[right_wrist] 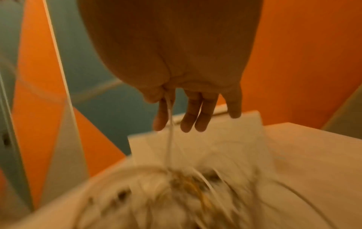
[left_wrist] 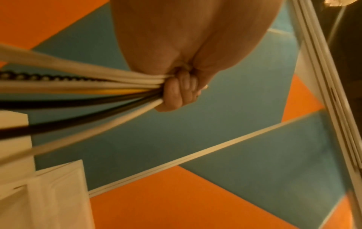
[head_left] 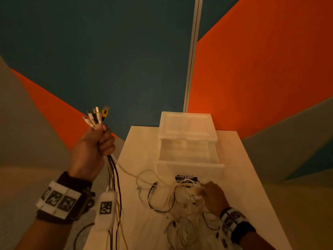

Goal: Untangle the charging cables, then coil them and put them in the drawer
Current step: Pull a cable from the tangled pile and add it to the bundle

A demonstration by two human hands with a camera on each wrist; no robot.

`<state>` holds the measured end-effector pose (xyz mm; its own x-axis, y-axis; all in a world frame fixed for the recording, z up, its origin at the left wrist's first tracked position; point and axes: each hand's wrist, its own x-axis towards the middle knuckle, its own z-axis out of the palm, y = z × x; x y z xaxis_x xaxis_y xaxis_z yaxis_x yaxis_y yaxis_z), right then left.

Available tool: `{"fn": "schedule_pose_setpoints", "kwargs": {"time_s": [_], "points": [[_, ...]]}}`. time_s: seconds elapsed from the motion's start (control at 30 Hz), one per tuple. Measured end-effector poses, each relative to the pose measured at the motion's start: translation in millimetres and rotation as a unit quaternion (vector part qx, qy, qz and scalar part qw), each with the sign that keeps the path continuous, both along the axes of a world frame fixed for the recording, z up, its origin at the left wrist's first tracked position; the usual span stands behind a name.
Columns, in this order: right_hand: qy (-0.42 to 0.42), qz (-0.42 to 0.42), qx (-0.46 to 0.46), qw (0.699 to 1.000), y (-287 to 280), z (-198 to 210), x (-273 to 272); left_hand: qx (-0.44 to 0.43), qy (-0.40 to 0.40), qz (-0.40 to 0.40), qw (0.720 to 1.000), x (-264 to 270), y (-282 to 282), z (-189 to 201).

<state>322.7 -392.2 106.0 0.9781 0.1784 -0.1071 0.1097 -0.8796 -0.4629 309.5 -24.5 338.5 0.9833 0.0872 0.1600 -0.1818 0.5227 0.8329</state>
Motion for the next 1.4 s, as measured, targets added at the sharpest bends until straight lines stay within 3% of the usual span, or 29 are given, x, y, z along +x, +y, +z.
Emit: {"fn": "schedule_pose_setpoints", "kwargs": {"time_s": [0.1, 0.17, 0.27, 0.37, 0.5, 0.6, 0.77, 0.9, 0.97, 1.07, 1.23, 1.3, 1.4], "points": [[-0.011, 0.008, 0.249, 0.968, 31, 67, 2, 0.043, 0.026, -0.027, 0.998, 0, -20, -18], [-0.021, 0.046, 0.319, 0.946, 53, 111, -3, 0.103, 0.031, -0.042, 0.993, -4, -38, -26], [-0.042, 0.111, 0.325, 0.938, 84, 153, -18, 0.188, 0.024, -0.060, 0.980, -11, -72, -27], [-0.042, 0.138, 0.302, 0.942, 100, 168, -24, 0.230, 0.025, -0.098, 0.968, -13, -91, -28], [-0.054, 0.158, 0.247, 0.955, 105, 173, -26, 0.223, 0.070, -0.110, 0.966, -15, -97, -32], [-0.060, 0.170, 0.226, 0.957, 104, 170, -26, 0.184, 0.106, -0.117, 0.970, -16, -102, -29], [-0.029, 0.188, 0.252, 0.949, 103, 155, -26, 0.127, 0.094, -0.125, 0.979, -14, -104, -26], [0.101, 0.158, 0.232, 0.954, 77, 98, -24, 0.041, 0.026, -0.066, 0.997, -3, -79, 1], [0.181, 0.094, 0.208, 0.957, 55, 58, -30, 0.011, -0.005, -0.041, 0.999, 5, -56, 16], [0.206, 0.042, 0.235, 0.949, 29, 14, -29, 0.023, -0.023, -0.020, 0.999, 6, -40, 21], [0.180, 0.072, 0.039, 0.980, 2, -16, -18, -0.020, -0.074, -0.034, 0.996, 3, -28, 28], [0.203, 0.055, -0.038, 0.977, -10, -16, -18, -0.040, -0.095, -0.042, 0.994, -2, -18, 32], [0.157, 0.042, -0.043, 0.986, -16, -12, -19, -0.014, -0.075, -0.037, 0.996, -5, -14, 28]]}}
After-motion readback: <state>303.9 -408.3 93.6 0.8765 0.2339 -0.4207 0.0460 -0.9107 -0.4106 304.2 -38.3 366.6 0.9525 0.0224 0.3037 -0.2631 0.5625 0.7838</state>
